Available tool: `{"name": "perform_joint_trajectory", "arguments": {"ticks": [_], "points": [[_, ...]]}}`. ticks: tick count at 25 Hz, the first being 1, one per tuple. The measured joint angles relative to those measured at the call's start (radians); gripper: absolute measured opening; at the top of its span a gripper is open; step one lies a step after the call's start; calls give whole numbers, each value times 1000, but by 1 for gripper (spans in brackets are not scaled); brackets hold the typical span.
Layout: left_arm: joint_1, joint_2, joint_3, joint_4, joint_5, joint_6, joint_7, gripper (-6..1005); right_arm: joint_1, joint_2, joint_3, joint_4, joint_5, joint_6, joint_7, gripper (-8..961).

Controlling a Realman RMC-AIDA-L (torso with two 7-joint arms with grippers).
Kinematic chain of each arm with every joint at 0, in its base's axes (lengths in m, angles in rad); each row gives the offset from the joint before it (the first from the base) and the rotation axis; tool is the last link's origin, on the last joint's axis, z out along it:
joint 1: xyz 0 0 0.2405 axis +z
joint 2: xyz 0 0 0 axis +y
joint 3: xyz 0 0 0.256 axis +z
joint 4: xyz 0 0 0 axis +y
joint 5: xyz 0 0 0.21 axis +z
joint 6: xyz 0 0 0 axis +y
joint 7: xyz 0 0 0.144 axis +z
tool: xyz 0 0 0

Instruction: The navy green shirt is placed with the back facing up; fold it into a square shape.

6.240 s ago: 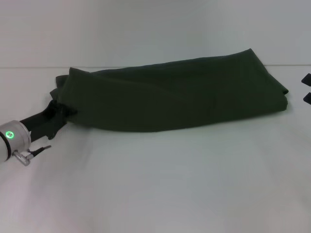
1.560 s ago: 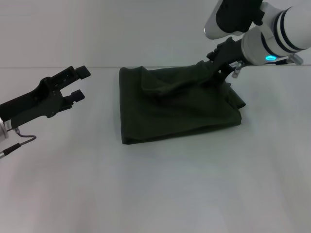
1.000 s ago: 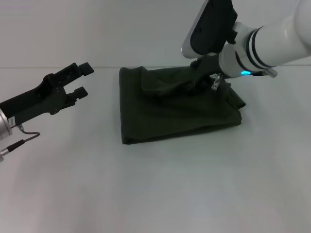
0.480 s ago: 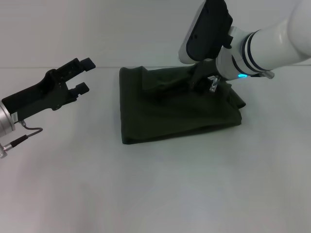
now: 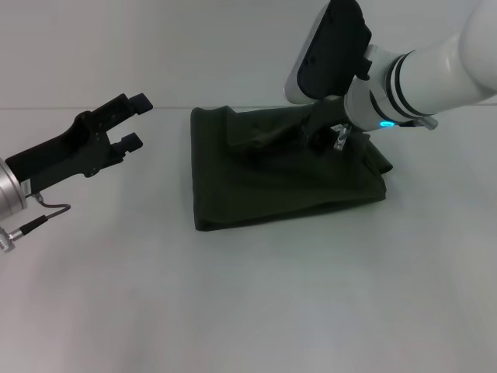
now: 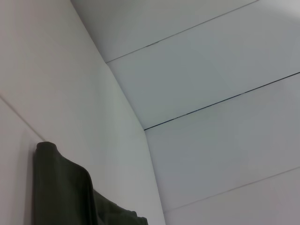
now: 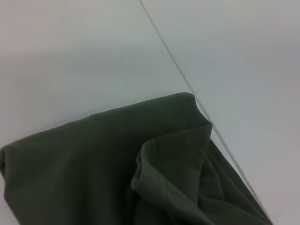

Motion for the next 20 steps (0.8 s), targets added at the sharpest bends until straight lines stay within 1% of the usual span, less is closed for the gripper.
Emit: {"name": "perform_joint_trajectory", "arguments": {"ticks": [5, 8, 10, 16, 20], "points": [[-3, 0, -1, -1, 0, -1, -1, 948, -22, -6, 8, -38, -27, 23, 94, 4], [-3, 0, -2, -1, 0, -1, -2, 949, -57, -9, 28, -109, -83, 48, 192, 5], [-4, -2, -6, -1, 0, -1, -2, 949, -66, -8, 44, -123, -121, 65, 253, 5], [-9, -8, -11, -1, 0, 0, -3, 949, -63, -7, 69, -89, -176, 124, 345, 6], [-10, -10, -11, -1, 0, 0, -2, 949, -44, -4, 61, -15, -185, 186, 348, 7]]}}
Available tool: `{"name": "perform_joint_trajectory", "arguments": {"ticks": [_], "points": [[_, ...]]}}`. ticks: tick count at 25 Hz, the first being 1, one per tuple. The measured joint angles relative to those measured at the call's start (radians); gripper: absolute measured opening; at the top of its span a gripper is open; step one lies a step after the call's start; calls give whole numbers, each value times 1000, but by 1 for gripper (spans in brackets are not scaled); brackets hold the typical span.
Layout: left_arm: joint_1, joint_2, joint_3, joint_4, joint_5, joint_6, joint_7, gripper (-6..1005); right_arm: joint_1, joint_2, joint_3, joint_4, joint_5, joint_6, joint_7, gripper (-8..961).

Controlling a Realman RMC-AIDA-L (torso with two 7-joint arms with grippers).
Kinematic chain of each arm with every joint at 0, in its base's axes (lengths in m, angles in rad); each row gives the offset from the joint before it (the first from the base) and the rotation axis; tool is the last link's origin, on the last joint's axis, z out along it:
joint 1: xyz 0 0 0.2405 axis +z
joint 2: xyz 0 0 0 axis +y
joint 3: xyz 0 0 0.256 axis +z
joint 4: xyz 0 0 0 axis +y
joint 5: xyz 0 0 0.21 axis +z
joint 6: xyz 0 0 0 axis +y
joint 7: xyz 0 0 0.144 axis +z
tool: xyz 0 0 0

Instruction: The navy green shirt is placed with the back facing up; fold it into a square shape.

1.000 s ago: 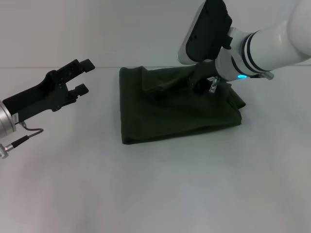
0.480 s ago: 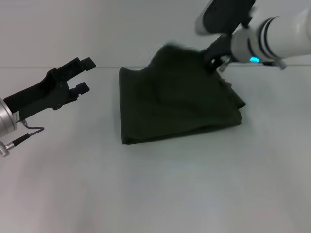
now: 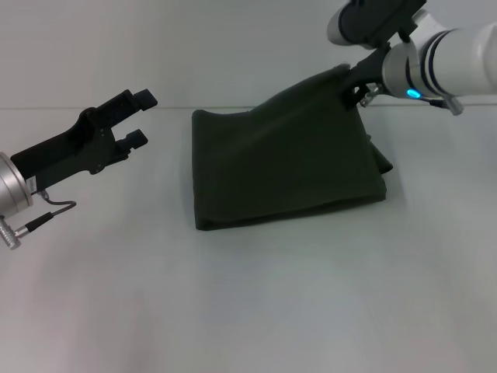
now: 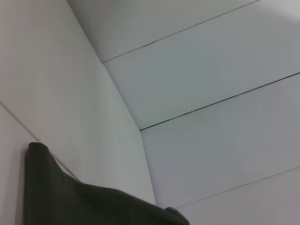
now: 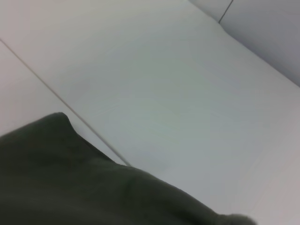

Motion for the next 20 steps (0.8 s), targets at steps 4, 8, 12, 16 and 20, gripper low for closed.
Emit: {"name": "perform_joint_trajectory", "arguments": {"ticks": [4, 8, 12, 16, 20], "points": [[4, 0, -1, 0, 0, 0, 0, 948, 23, 0, -1, 72, -5, 55, -5, 8], [6, -2, -3, 0, 0, 0, -1, 948, 36, 1, -1, 109, -20, 88, -6, 8], [7, -4, -3, 0, -1, 0, -1, 949, 47, -1, -1, 139, -32, 118, -5, 9], [8, -4, -3, 0, -1, -1, -1, 949, 68, -2, -3, 185, -45, 135, -6, 10], [9, -5, -17, 0, -2, -2, 0, 949, 78, 0, -4, 200, -57, 115, -5, 10]]}}
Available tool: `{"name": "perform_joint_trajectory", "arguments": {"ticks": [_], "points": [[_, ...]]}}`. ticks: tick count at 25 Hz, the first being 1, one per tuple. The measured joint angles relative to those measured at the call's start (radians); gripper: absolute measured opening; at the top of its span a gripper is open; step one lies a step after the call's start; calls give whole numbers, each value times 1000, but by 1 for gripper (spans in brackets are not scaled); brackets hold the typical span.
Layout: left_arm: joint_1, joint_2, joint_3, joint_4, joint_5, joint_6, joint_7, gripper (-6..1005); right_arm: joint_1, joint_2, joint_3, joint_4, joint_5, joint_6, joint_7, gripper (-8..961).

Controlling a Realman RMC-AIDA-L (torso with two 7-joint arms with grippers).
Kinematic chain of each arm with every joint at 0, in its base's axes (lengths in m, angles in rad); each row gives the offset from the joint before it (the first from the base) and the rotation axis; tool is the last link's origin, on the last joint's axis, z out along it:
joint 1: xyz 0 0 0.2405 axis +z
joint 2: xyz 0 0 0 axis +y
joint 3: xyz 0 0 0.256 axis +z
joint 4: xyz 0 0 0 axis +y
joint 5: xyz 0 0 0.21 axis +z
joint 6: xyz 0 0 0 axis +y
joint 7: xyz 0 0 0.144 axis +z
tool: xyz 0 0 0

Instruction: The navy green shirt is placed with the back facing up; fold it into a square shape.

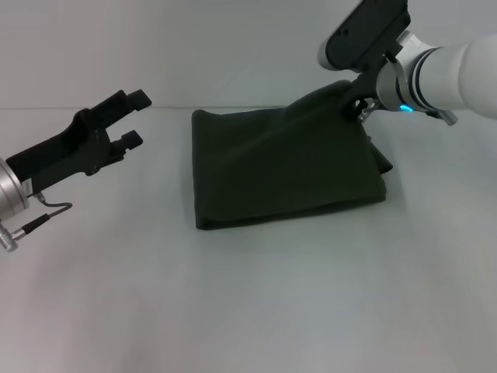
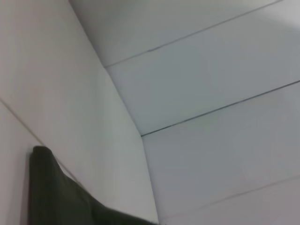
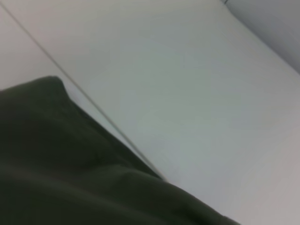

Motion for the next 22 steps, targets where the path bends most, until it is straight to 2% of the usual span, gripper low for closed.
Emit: {"name": "perform_joint_trajectory", "arguments": {"ticks": [3, 6, 11, 13, 18, 22], "points": [[1, 0, -10, 0, 0, 0, 3, 949, 0, -5, 12, 0, -20, -35, 14, 11], [1, 0, -11, -2, 0, 0, 3, 949, 1, -9, 26, 2, -72, -51, 61, 118], [1, -4, -12, -3, 0, 0, 4, 949, 10, -40, 76, 26, -86, -48, 144, 334], [1, -6, -12, -3, 0, 0, 6, 949, 6, -48, 125, -5, -85, -66, 168, 430], [1, -6, -13, -3, 0, 7, 4, 948, -28, -48, 272, -177, -16, -265, 132, 474], [5, -4, -14, -3, 0, 9, 5, 948, -41, -54, 326, -214, 227, -491, 9, 479]]}}
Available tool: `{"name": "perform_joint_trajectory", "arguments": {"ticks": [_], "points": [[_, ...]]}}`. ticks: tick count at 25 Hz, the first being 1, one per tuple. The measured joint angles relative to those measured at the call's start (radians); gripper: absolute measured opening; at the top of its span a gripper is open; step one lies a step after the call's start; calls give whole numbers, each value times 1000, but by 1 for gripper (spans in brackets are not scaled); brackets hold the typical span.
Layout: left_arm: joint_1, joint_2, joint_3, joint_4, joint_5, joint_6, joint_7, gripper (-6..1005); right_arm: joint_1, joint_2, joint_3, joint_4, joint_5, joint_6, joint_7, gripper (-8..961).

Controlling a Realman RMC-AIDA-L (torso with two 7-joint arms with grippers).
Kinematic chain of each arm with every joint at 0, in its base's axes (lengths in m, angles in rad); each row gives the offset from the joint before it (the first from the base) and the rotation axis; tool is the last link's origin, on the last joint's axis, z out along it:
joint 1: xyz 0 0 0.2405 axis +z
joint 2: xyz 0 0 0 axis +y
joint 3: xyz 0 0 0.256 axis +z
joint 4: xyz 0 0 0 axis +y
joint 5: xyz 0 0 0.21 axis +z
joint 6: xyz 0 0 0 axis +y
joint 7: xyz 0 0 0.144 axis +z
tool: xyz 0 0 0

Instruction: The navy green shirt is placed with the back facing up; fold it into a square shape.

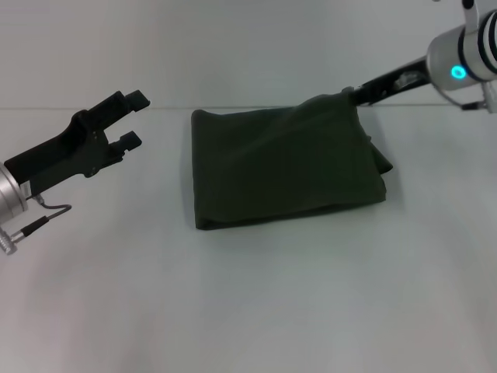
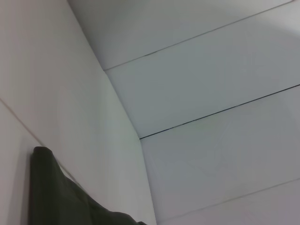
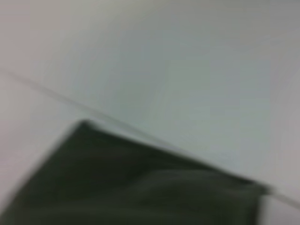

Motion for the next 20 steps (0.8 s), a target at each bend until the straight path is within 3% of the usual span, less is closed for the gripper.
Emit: {"name": "perform_joint_trajectory", "arguments": {"ticks": [5, 10, 15, 20], "points": [[7, 0, -11, 0, 0, 0, 3, 948, -11, 17, -1, 1, 97, -41, -64, 473], [8, -1, -13, 0, 0, 3, 4, 948, 18, 32, -9, 109, 100, 66, -98, 470], [10, -1, -13, 0, 0, 3, 4, 949, 61, 11, -7, 281, 24, 128, -73, 472], [11, 2, -14, 0, 0, 4, 5, 949, 39, -17, 1, 297, -27, 114, -12, 474]]}}
